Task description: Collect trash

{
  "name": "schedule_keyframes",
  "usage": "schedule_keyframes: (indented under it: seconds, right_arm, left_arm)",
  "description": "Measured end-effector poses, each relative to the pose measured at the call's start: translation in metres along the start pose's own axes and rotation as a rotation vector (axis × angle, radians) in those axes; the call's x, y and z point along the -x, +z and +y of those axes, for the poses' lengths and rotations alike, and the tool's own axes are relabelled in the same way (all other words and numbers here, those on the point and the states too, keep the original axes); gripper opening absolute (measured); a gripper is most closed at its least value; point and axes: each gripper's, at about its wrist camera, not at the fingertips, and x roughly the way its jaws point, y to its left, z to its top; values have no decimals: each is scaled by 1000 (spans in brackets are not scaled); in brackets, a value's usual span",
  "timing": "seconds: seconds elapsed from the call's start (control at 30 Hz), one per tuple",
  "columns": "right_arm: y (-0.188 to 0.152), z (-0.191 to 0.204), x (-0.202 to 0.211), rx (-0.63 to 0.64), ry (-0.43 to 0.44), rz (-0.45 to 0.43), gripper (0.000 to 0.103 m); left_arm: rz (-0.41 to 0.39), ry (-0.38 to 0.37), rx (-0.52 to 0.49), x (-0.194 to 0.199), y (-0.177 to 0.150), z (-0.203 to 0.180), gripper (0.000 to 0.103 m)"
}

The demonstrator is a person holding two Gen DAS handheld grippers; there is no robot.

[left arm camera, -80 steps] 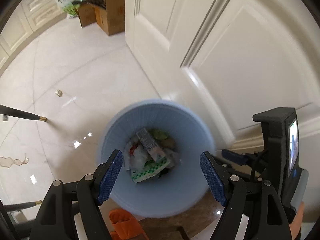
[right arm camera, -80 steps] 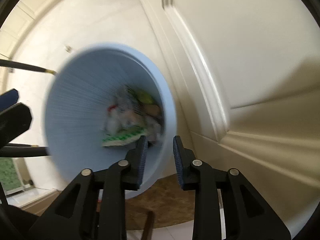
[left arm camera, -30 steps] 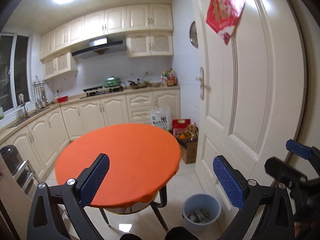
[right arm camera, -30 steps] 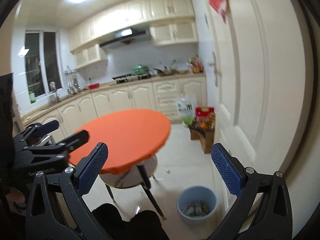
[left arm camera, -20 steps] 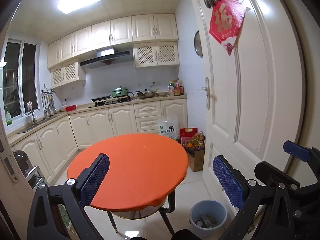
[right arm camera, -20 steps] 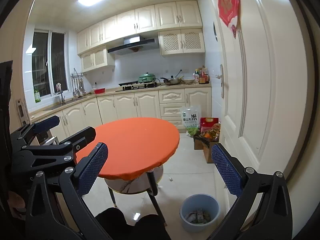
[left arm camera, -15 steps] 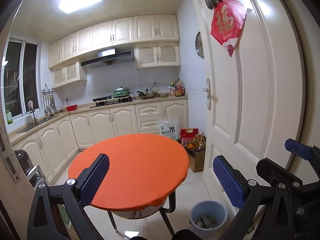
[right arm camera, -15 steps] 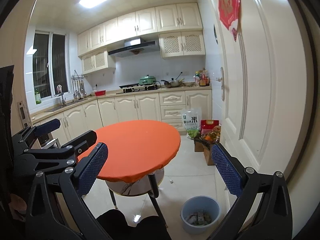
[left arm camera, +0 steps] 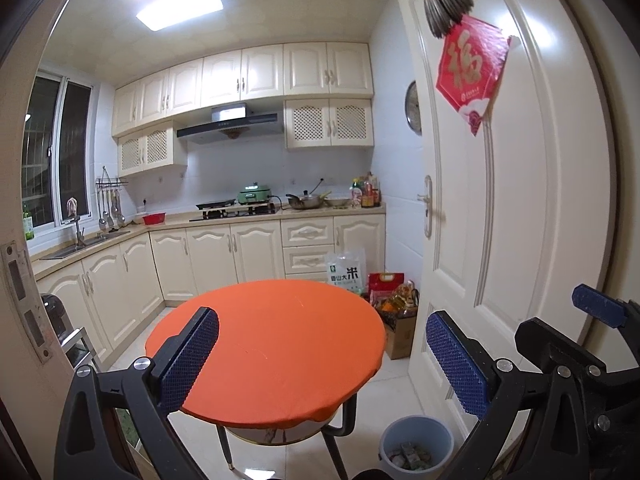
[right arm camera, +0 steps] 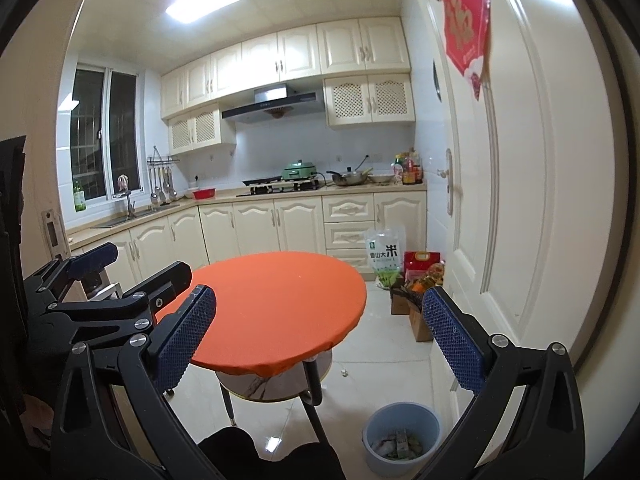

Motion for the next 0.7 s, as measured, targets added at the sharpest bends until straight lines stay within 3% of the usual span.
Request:
schedule_keyframes:
  seconds: [0.7]
  right_arm:
    - [-1, -3, -5, -12, 0, 20, 103]
  left_arm:
    - [10, -7, -10, -13, -1, 9, 102]
